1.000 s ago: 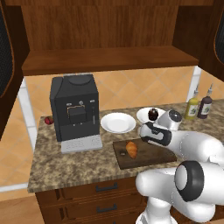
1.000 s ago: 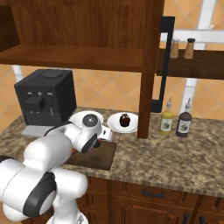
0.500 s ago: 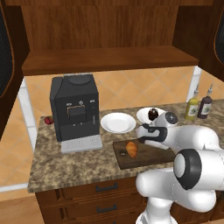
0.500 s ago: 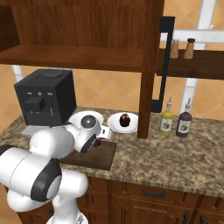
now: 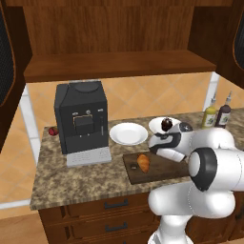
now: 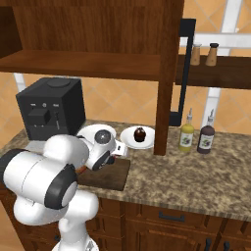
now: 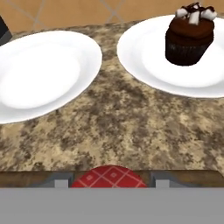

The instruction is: From the different types of pastries on the counter, select a croissant and place it on the cutting board. Then retrieve a jar of jam from the cabinet and place it alongside the croissant on the cutting board.

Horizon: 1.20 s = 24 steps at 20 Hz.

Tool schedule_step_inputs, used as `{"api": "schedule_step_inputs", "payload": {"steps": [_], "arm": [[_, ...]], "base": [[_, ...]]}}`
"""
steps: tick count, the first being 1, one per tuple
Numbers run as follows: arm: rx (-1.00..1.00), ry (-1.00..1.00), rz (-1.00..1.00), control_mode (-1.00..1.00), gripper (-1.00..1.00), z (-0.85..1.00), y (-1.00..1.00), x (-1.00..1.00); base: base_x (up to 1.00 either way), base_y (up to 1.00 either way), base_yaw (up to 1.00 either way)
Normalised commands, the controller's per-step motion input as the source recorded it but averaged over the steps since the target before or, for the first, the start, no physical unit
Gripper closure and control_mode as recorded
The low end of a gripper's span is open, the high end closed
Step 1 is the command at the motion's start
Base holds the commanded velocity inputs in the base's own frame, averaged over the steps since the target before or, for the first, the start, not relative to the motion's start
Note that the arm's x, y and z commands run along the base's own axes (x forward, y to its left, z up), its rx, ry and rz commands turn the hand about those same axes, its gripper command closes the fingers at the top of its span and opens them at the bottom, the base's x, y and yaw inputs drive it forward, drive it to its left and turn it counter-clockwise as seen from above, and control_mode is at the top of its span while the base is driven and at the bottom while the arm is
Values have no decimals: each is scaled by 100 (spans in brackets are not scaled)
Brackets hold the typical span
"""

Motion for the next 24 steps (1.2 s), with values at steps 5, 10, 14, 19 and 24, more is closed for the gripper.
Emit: {"api": "schedule_step_inputs", "payload": {"steps": [5, 10, 14, 19, 24], "arm": [[0, 0, 0, -100, 100, -21, 4, -12], [0, 0, 0, -100, 100, -6, 0, -14], [0, 0, 0, -100, 100, 0, 0, 0], [0, 0, 0, -100, 100, 0, 0, 0], [2, 0, 0, -100, 100, -30, 0, 0]], "base": [[0, 0, 0], [0, 0, 0], [0, 0, 0], [0, 0, 0], [0, 0, 0]]}}
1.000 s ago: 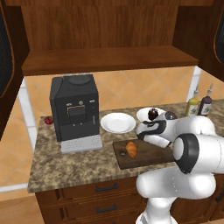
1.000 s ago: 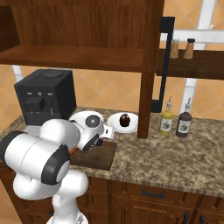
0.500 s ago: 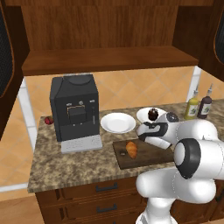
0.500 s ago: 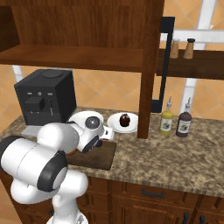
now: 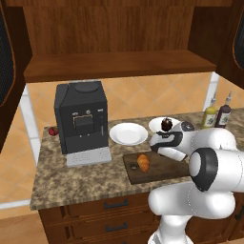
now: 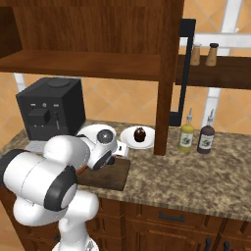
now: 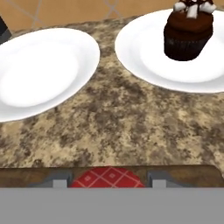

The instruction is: From the different types of pastries on the counter, select a croissant and place it on the cutting board. Then retrieve a jar of jam from the cabinet and place it alongside the croissant on the cutting board.

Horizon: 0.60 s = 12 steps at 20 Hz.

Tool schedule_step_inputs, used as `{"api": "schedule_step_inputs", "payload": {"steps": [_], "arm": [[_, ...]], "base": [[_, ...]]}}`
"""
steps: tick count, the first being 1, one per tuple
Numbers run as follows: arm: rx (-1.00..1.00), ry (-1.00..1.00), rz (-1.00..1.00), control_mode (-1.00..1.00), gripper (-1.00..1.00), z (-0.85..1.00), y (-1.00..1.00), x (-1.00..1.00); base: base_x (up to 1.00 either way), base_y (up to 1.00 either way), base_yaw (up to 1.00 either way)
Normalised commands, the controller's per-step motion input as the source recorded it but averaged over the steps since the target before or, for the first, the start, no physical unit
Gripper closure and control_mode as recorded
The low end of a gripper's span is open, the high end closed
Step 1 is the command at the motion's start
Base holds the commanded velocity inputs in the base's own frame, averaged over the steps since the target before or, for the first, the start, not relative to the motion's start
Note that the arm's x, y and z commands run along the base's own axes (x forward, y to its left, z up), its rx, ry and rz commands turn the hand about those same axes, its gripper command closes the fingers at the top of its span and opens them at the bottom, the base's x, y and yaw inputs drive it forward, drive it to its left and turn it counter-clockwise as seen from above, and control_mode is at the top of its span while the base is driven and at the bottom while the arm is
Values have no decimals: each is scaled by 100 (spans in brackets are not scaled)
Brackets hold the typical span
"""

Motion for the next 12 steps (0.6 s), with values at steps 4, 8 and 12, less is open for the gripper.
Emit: {"api": "schedule_step_inputs", "payload": {"steps": [4, 8, 12], "arm": [[1, 0, 0, -100, 100, -26, 0, 0], [1, 0, 0, -100, 100, -1, 0, 0], [7, 0, 1, -100, 100, -20, 49, 0]], "base": [[0, 0, 0], [0, 0, 0], [0, 0, 0]]}}
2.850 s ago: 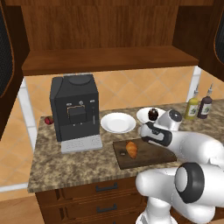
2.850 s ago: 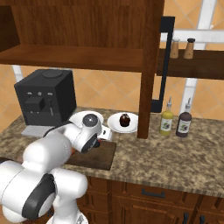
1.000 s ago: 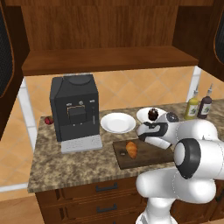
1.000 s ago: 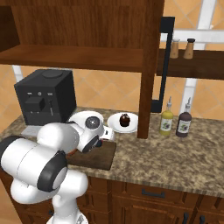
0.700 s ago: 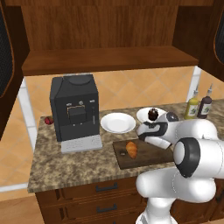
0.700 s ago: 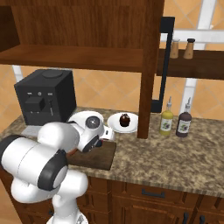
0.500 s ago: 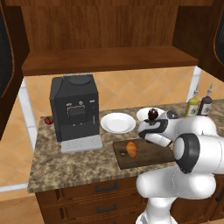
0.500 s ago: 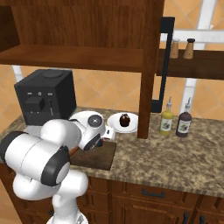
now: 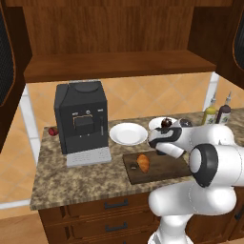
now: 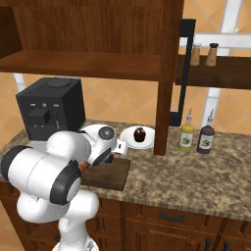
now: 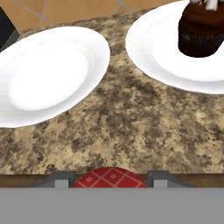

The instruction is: From the different types of pastries on the counter, select a croissant and place it on the cutting board. Then retrieve a jar of jam from the cabinet and place it alongside the croissant on the cutting board.

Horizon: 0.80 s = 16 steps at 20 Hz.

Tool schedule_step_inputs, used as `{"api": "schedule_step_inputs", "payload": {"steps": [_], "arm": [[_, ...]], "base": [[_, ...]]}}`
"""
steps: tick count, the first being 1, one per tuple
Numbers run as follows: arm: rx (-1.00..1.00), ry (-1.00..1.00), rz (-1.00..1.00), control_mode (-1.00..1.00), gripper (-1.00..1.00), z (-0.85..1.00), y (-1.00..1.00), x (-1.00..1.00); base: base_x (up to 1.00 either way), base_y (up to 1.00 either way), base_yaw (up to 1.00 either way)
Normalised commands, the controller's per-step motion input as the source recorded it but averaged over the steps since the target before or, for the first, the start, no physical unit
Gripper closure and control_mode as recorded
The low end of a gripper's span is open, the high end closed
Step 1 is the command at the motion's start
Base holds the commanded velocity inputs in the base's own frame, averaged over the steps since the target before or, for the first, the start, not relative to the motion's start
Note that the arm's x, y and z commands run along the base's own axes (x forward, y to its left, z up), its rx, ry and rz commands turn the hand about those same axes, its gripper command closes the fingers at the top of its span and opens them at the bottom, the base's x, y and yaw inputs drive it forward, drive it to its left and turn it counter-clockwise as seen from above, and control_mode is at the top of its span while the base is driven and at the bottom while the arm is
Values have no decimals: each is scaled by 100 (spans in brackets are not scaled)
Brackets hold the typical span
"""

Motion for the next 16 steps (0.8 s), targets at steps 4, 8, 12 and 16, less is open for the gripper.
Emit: {"api": "schedule_step_inputs", "payload": {"steps": [4, 8, 12, 16], "arm": [[10, 0, 1, -100, -100, -20, 49, 0], [3, 0, 0, -100, -100, -1, 0, 0], [3, 0, 0, -100, -100, 0, 0, -18], [1, -2, 0, -100, -100, 0, 0, -49]], "base": [[0, 0, 0], [0, 0, 0], [0, 0, 0], [0, 0, 0]]}}
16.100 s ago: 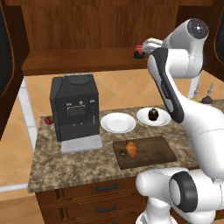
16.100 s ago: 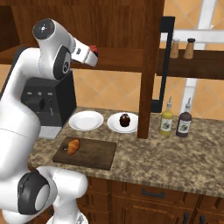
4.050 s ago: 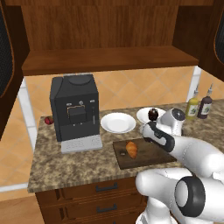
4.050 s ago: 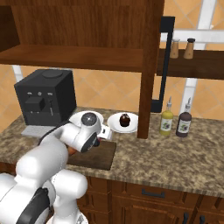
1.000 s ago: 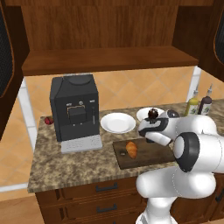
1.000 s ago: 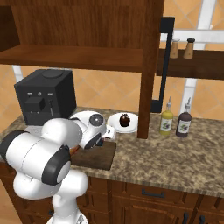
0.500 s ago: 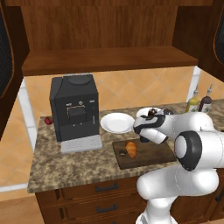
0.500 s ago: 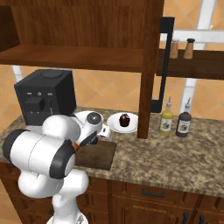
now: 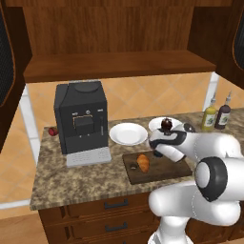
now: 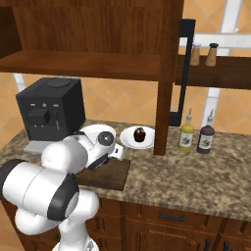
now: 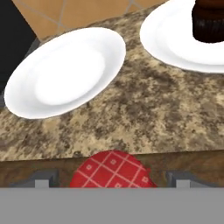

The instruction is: From the different types of pastries on the counter, select a croissant and place it on the cutting board. Then retrieve a jar of jam from the cabinet and place it alongside the croissant on the cutting board.

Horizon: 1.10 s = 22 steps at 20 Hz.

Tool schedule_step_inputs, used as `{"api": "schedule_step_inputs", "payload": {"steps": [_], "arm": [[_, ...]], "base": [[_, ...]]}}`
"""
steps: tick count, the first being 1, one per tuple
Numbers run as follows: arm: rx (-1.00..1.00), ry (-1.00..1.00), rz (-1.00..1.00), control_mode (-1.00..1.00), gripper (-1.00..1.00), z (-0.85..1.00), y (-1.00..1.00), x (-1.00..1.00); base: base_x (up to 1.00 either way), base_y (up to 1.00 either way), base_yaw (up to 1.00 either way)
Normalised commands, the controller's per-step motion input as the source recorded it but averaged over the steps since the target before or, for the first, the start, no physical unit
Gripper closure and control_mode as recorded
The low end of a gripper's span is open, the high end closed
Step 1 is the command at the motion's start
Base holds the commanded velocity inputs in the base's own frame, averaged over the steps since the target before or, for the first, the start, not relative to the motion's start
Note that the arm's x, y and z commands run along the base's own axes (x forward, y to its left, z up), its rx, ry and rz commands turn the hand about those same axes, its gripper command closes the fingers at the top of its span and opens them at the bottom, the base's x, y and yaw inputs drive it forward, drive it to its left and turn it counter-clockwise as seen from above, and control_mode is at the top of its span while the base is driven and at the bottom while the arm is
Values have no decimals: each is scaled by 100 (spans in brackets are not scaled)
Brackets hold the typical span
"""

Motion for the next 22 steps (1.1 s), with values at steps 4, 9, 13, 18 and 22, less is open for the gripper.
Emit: {"api": "schedule_step_inputs", "payload": {"steps": [4, 9, 13, 18, 22], "arm": [[0, -3, 0, -100, -100, 0, 0, -36], [1, -4, 0, -100, -100, 5, 0, -2], [0, -8, 0, -100, -100, 25, 0, -11], [2, -11, 0, -100, -100, 44, 0, -30], [6, -2, 0, -100, -100, 67, 0, -30]], "base": [[0, 0, 0], [0, 0, 0], [0, 0, 0], [0, 0, 0], [0, 0, 0]]}}
